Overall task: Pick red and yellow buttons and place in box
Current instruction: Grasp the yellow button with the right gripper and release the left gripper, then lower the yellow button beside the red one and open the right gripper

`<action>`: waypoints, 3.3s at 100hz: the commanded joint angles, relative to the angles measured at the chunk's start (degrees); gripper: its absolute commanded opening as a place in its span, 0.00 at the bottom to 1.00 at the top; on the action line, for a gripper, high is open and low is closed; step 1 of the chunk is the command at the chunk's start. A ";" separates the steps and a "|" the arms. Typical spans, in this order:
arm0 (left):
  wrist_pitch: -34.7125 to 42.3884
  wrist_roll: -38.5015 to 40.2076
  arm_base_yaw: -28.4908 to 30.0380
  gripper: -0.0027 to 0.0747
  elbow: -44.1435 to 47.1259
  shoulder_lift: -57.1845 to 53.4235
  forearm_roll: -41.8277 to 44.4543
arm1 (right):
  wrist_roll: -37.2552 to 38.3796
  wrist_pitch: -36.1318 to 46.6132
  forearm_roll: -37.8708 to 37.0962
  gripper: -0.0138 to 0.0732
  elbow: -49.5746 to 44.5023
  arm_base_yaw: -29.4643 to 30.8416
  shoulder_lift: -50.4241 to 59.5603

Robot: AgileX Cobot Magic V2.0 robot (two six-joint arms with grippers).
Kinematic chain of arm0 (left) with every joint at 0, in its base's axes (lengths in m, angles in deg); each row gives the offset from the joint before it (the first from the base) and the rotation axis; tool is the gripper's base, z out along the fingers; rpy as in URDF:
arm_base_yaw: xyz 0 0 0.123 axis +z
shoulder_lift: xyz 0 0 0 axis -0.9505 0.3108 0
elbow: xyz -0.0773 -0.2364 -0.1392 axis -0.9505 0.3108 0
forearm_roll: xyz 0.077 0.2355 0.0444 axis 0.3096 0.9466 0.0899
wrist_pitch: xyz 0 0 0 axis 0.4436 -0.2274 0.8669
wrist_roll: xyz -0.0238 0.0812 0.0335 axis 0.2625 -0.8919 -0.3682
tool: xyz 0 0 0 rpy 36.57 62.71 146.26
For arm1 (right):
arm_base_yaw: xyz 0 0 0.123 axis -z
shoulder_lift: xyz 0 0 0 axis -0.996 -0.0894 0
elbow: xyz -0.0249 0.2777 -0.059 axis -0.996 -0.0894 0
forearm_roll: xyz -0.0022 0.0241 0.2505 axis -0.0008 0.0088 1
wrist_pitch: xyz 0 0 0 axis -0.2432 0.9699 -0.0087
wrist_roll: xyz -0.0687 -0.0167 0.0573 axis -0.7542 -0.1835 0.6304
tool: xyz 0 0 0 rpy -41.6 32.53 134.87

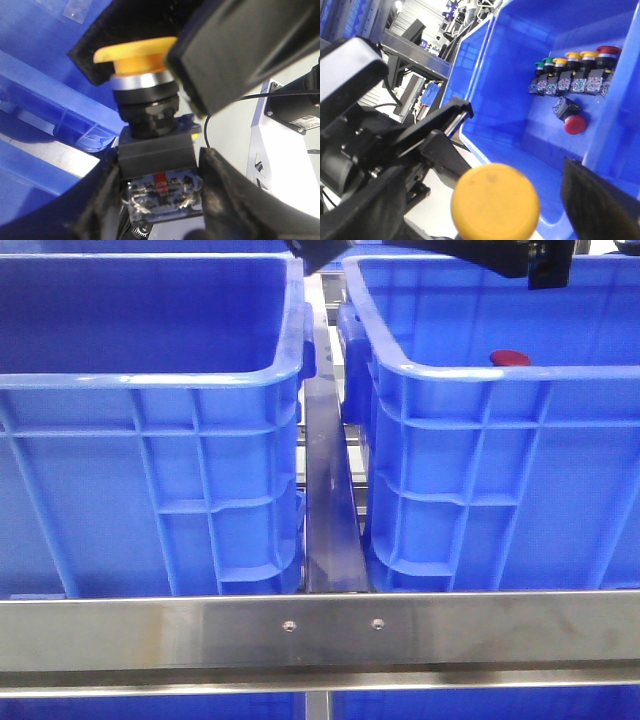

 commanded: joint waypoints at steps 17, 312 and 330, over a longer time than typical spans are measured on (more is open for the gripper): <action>1.87 -0.11 -0.39 0.17 -1.76 -2.31 -3.11 | -0.34 -3.54 2.05 0.61 1.94 -0.03 1.39; 4.90 -0.11 -0.39 0.77 -1.76 -2.31 0.50 | -19.82 54.45 -17.77 0.48 28.23 12.28 -27.75; 4.90 -0.11 -0.39 0.77 -1.76 -2.31 0.50 | -19.82 54.35 -17.77 0.52 28.23 12.28 -27.78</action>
